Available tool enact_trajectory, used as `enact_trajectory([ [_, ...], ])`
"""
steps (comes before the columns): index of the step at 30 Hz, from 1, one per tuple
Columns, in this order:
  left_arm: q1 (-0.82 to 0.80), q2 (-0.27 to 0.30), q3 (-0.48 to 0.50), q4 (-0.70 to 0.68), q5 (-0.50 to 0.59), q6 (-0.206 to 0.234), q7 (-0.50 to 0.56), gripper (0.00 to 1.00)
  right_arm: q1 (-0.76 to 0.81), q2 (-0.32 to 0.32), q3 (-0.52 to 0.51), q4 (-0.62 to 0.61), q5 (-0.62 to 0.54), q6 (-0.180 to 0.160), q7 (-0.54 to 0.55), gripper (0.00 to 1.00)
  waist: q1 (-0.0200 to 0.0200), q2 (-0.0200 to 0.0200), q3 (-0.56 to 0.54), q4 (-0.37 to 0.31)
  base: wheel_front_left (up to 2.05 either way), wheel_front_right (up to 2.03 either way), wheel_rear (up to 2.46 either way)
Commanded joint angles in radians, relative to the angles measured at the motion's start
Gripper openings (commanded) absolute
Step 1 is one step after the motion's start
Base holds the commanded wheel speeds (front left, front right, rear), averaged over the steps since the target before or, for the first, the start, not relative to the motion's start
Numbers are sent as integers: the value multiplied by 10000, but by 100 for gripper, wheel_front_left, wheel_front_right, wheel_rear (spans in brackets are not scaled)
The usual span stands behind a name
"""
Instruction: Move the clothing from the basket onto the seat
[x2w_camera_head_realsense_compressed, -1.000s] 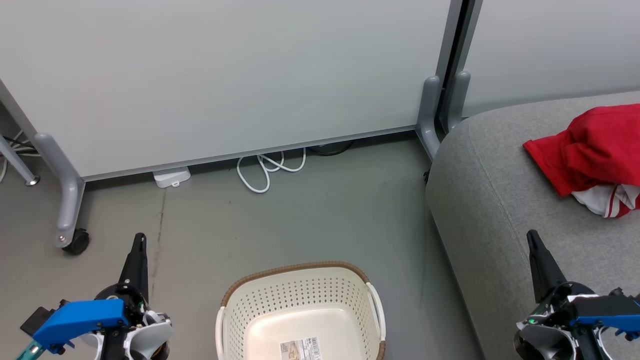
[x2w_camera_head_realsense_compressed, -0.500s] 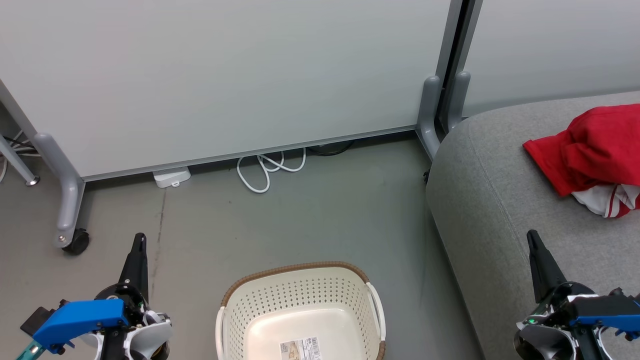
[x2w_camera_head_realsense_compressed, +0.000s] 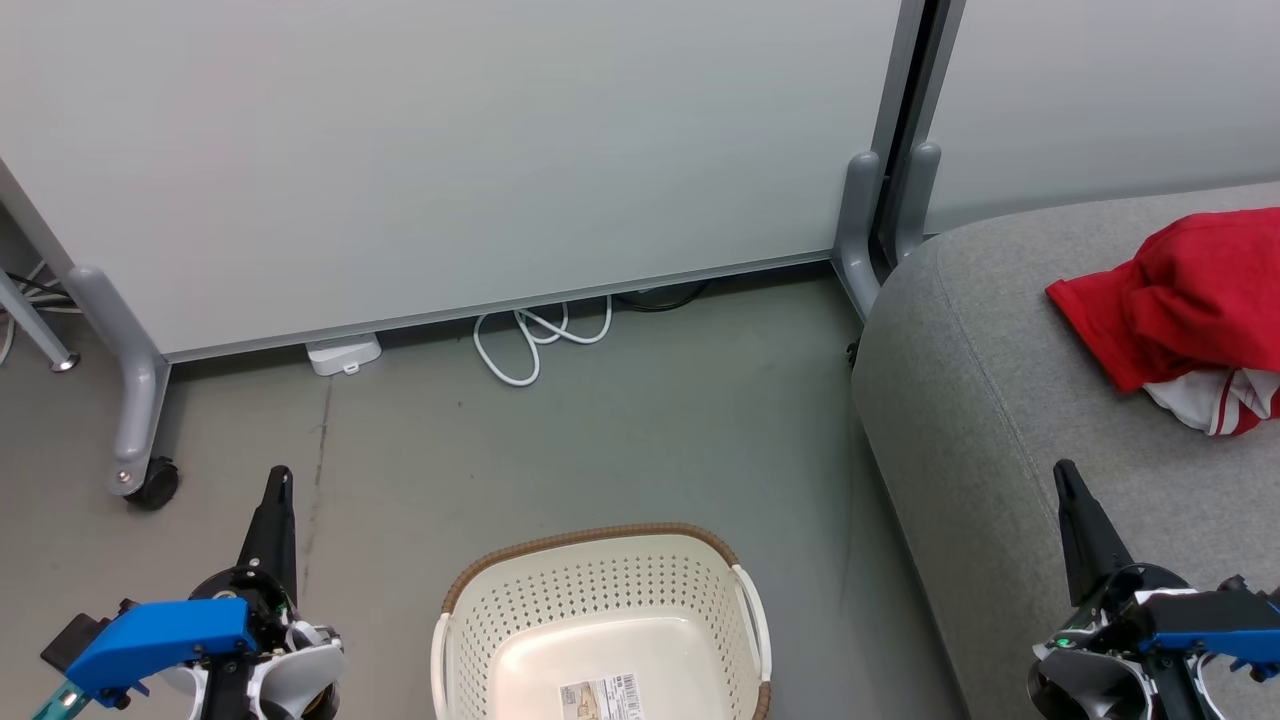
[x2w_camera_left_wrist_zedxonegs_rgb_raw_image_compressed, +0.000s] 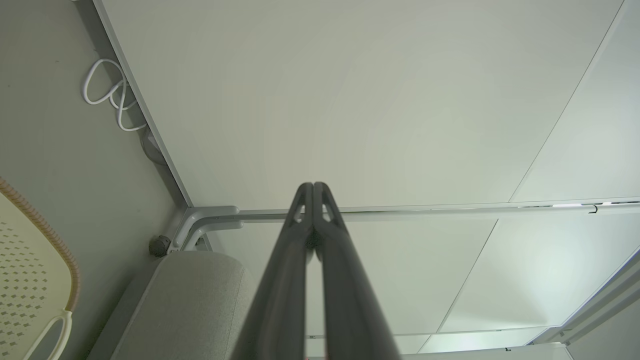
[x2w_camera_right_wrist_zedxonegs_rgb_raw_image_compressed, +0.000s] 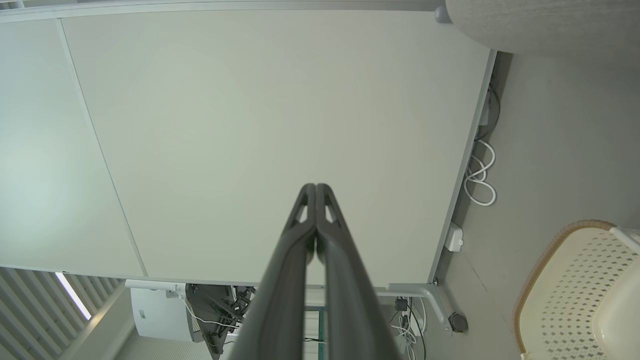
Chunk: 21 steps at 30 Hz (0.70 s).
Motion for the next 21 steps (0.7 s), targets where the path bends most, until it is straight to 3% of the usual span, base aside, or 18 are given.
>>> enact_trajectory([
  [1,-97,34,20,-36,-23,-35,35,0,-136,20,-16,-26,26,4,37,0,0,0,0,0,0,0,0],
  [21,-97,34,19,-37,-23,-35,35,0,-136,20,-15,-26,27,4,36,0,0,0,0,0,0,0,0],
])
